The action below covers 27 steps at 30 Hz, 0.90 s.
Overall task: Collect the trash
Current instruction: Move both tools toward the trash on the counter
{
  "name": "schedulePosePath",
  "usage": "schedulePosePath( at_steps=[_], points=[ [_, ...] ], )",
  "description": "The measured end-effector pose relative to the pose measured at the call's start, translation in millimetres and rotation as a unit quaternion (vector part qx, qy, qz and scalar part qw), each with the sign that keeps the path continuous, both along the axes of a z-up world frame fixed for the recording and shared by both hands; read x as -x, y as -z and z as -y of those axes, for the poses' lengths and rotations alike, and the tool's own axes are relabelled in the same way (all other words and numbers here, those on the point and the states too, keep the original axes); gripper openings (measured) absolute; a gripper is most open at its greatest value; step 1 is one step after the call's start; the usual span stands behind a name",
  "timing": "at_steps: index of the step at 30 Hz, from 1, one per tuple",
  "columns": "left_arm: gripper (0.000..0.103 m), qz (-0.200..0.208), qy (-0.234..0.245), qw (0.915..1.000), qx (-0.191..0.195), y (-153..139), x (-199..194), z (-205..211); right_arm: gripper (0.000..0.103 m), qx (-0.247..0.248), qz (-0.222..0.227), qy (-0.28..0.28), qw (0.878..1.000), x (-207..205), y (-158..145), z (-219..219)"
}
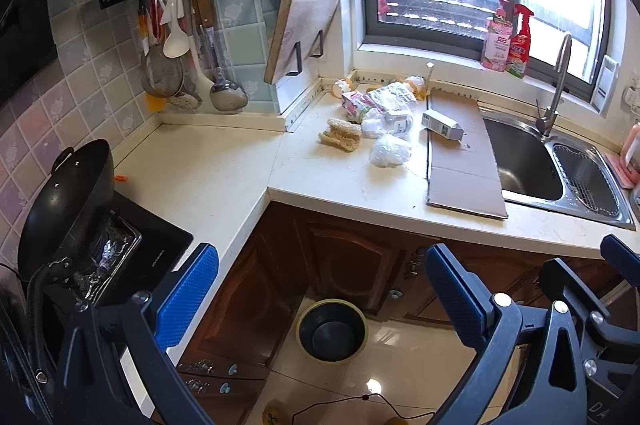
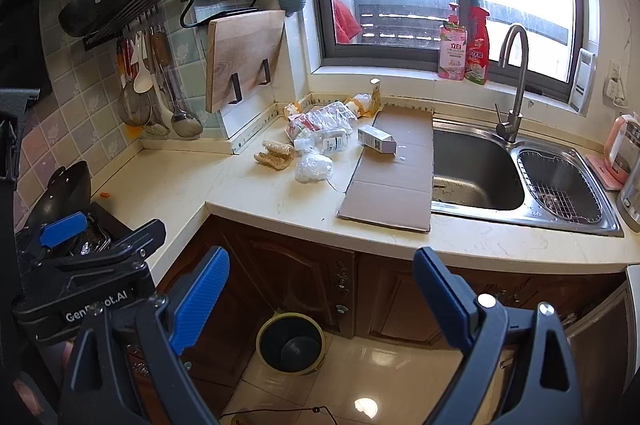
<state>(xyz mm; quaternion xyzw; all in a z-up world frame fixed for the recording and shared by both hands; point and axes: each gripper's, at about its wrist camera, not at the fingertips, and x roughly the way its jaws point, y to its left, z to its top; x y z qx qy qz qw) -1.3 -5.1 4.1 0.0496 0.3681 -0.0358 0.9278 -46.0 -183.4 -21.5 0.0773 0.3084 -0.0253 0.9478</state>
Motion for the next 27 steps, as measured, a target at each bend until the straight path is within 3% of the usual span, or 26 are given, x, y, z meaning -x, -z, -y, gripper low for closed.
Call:
schedulePosePath(
  at_steps=[13, 27],
  points=[
    [0.102, -0.028, -0.011, 0.9995, -0.007, 8.0, 3.3, 6.8, 0.094, -0.007, -0.002, -0.007, 1.000, 2.9, 1.7, 2.4],
    [0.102, -0.011, -0.059, 0.9982, -0.008, 3.9, 46.7, 22.4, 0.094, -0.023, -0.019, -0.069, 0.997, 15.5, 15.4, 29.4]
  ],
)
